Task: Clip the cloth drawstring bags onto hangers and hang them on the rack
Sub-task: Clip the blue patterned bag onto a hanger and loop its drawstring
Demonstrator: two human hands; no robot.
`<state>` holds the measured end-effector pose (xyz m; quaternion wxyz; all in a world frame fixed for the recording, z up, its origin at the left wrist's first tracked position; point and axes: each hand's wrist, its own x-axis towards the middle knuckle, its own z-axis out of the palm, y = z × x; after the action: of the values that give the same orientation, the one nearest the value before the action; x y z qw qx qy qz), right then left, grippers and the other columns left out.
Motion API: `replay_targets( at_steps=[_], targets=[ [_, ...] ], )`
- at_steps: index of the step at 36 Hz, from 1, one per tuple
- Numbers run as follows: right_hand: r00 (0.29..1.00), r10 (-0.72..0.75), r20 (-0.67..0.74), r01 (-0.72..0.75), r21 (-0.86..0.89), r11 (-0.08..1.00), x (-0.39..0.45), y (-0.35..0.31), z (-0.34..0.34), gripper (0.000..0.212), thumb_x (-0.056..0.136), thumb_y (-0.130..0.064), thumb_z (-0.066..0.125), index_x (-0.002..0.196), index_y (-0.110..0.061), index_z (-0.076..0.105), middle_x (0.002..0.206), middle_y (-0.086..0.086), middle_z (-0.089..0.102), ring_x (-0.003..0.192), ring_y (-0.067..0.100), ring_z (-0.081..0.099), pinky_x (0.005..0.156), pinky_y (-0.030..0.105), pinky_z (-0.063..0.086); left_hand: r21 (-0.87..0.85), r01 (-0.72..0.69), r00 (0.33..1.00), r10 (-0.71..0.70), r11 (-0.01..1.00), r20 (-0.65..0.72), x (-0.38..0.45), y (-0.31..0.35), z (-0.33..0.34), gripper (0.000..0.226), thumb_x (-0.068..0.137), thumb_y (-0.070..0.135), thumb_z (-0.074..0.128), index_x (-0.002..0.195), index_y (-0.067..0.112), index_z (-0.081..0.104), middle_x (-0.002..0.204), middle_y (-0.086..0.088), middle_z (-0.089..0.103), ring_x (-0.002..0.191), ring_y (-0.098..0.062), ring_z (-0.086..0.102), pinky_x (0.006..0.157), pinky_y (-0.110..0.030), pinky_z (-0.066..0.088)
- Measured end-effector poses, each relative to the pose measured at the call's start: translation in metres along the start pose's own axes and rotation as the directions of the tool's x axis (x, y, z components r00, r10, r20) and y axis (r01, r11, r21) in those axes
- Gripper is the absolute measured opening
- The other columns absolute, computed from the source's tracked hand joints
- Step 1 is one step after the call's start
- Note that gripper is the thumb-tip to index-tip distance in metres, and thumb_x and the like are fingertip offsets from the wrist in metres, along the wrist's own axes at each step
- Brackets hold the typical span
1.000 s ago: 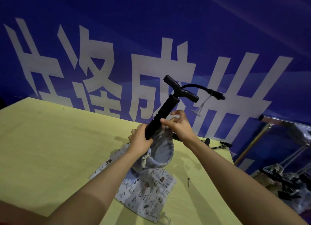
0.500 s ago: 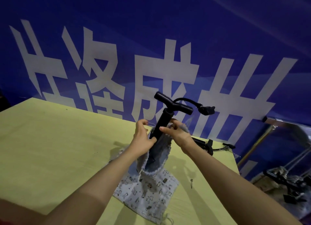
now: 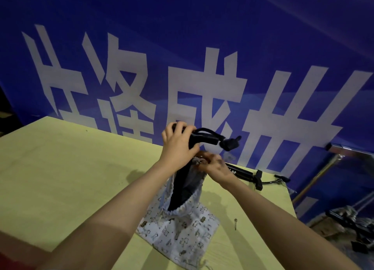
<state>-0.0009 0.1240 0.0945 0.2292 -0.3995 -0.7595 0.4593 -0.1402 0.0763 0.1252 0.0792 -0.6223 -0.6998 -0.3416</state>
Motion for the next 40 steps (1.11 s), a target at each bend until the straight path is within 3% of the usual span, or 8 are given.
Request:
replay_targets(
  at_steps=[4, 10, 13, 18, 24, 31, 34, 40],
  targets=[
    [0.991, 0.046, -0.122, -0.059, -0.109, 0.992, 0.006, 0.008, -0.011, 0.038, 0.076, -0.002, 0.058, 0.087, -0.038, 0.060, 0.078, -0.008, 0.064, 0.088, 0.025, 0.060, 0.093, 0.049, 0.044, -0.046, 0.052, 0.998, -0.051, 0.998, 0.025, 0.004, -0.008, -0.007, 0.042, 0.083, 0.034, 0.062, 0.122, 0.023, 0.049, 0.125, 0.000, 0.042, 0.126, -0.026, 0.025, 0.105, -0.037, 0.021],
    [0.946, -0.030, -0.324, -0.086, -0.337, 0.937, 0.010, -0.010, -0.015, 0.017, 0.086, -0.016, 0.051, 0.075, -0.028, 0.054, 0.070, 0.004, 0.064, 0.082, 0.034, 0.059, 0.085, 0.043, 0.047, -0.063, 0.016, 1.000, -0.015, 0.998, 0.014, 0.004, -0.010, -0.013, 0.046, 0.076, 0.037, 0.057, 0.119, 0.023, 0.057, 0.119, -0.003, 0.049, 0.122, -0.032, 0.029, 0.100, -0.039, 0.022],
    [0.947, -0.046, -0.319, -0.040, -0.257, 0.965, 0.013, -0.015, -0.020, 0.017, 0.081, -0.030, 0.053, 0.072, -0.017, 0.058, 0.068, 0.008, 0.063, 0.071, 0.033, 0.060, 0.068, 0.045, 0.049, -0.097, -0.014, 1.000, 0.014, 0.995, -0.002, 0.007, -0.008, -0.017, 0.051, 0.070, 0.036, 0.053, 0.118, 0.021, 0.060, 0.117, -0.003, 0.051, 0.120, -0.032, 0.030, 0.097, -0.037, 0.022],
    [0.967, 0.038, -0.253, 0.018, 0.214, 0.977, 0.021, -0.037, -0.035, 0.021, 0.082, -0.008, 0.063, 0.062, -0.006, 0.057, 0.056, 0.003, 0.048, 0.050, 0.006, 0.047, 0.053, 0.018, 0.040, -0.120, -0.087, 0.989, 0.101, 0.989, 0.111, 0.015, -0.005, -0.027, 0.056, 0.070, 0.043, 0.054, 0.123, 0.025, 0.057, 0.119, 0.001, 0.047, 0.121, -0.027, 0.026, 0.092, -0.029, 0.016],
    [0.949, -0.069, -0.308, 0.138, 0.208, 0.968, 0.024, -0.052, -0.047, 0.026, 0.094, -0.013, 0.053, 0.070, -0.010, 0.061, 0.063, 0.003, 0.060, 0.052, 0.001, 0.055, 0.057, 0.012, 0.044, -0.141, -0.124, 0.968, 0.151, 0.982, 0.202, 0.011, -0.009, -0.023, 0.052, 0.076, 0.040, 0.060, 0.126, 0.026, 0.054, 0.122, 0.002, 0.045, 0.124, -0.025, 0.025, 0.102, -0.038, 0.023],
    [0.944, -0.191, -0.268, 0.237, 0.150, 0.960, 0.027, -0.072, -0.056, 0.002, 0.091, -0.006, 0.057, 0.091, -0.007, 0.060, 0.076, 0.005, 0.060, 0.068, 0.016, 0.057, 0.063, 0.023, 0.049, -0.207, -0.151, 0.978, 0.176, 0.967, 0.112, 0.024, -0.003, -0.030, 0.052, 0.073, 0.040, 0.061, 0.123, 0.025, 0.057, 0.117, 0.003, 0.044, 0.120, -0.023, 0.024, 0.103, -0.038, 0.024],
    [0.942, -0.225, -0.249, 0.237, 0.018, 0.971, 0.027, -0.085, -0.067, 0.004, 0.087, -0.008, 0.063, 0.086, -0.005, 0.062, 0.066, 0.002, 0.055, 0.058, 0.010, 0.053, 0.054, 0.019, 0.046, -0.205, -0.195, 0.975, 0.212, 0.959, 0.065, 0.031, -0.001, -0.036, 0.048, 0.076, 0.030, 0.071, 0.122, 0.026, 0.057, 0.116, 0.004, 0.043, 0.120, -0.021, 0.023, 0.104, -0.038, 0.024],
    [0.967, -0.136, -0.217, 0.173, 0.165, 0.971, 0.027, -0.106, -0.077, 0.033, 0.093, -0.022, 0.056, 0.064, -0.006, 0.057, 0.045, -0.001, 0.035, 0.037, 0.008, 0.030, 0.041, 0.021, 0.030, -0.155, -0.289, 0.957, 0.289, 0.945, -0.024, 0.039, 0.007, -0.040, 0.045, 0.076, 0.030, 0.069, 0.120, 0.027, 0.060, 0.116, 0.000, 0.047, 0.118, -0.021, 0.025, 0.098, -0.032, 0.022]
  ],
)
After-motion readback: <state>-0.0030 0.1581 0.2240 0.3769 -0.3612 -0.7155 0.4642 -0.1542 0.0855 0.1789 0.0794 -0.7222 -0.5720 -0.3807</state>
